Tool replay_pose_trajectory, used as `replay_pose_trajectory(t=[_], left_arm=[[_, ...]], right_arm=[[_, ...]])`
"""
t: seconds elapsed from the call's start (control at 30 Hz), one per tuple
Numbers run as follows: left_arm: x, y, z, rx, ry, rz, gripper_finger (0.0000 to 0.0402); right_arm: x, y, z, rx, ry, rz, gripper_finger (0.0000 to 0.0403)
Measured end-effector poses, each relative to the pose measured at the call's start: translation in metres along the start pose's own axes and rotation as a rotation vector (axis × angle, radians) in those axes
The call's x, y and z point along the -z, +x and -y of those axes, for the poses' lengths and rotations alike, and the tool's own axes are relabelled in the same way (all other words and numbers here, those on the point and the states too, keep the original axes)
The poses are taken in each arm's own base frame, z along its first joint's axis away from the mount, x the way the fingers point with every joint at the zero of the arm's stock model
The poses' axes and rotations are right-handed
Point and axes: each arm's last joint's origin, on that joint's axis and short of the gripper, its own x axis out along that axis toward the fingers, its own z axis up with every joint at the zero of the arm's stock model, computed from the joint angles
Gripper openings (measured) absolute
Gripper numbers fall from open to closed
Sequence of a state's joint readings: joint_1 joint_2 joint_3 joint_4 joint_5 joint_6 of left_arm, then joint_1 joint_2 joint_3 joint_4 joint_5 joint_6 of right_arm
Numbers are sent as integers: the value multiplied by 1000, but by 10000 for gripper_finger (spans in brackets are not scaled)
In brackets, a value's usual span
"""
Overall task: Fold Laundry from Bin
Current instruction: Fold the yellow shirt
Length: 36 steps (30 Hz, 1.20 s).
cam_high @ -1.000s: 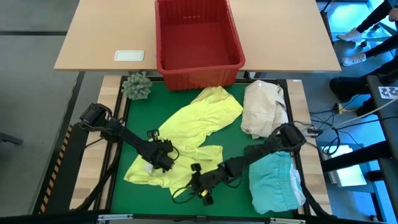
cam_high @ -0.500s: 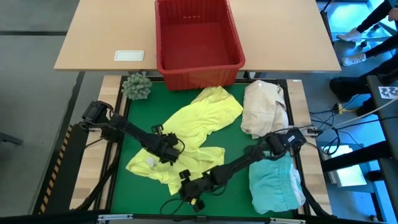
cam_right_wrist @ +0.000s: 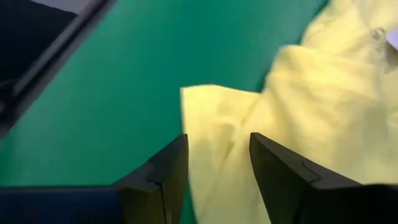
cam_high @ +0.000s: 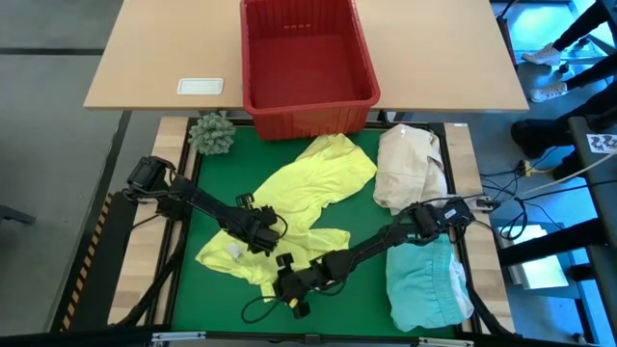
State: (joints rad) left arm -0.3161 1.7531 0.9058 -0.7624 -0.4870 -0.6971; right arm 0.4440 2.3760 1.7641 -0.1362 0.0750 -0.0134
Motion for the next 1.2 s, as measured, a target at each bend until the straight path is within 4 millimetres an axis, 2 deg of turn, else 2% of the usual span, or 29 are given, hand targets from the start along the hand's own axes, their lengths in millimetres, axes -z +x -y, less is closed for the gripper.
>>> replay_pose_trajectory(t=[0.17, 0.5, 0.6, 0.77, 0.9, 1.2], left_arm=[[0, 0, 0, 2, -3, -2, 2], [-1, 0, 1, 13, -8, 4, 2], [-1, 0, 1, 16, -10, 4, 2], [-1, 0, 1, 17, -9, 2, 2], [-1, 0, 0, 14, -7, -1, 2], [0, 0, 0, 7, -1, -8, 2]], right_arm=[[-2, 0, -5, -21, -22, 20, 169], [11, 13, -5, -27, 20, -20, 158], [11, 13, -3, -28, 30, -27, 121], [14, 12, -3, -36, 24, -68, 17], [16, 2, -5, -57, 14, -149, 16], [17, -45, -27, -160, 18, -414, 4]])
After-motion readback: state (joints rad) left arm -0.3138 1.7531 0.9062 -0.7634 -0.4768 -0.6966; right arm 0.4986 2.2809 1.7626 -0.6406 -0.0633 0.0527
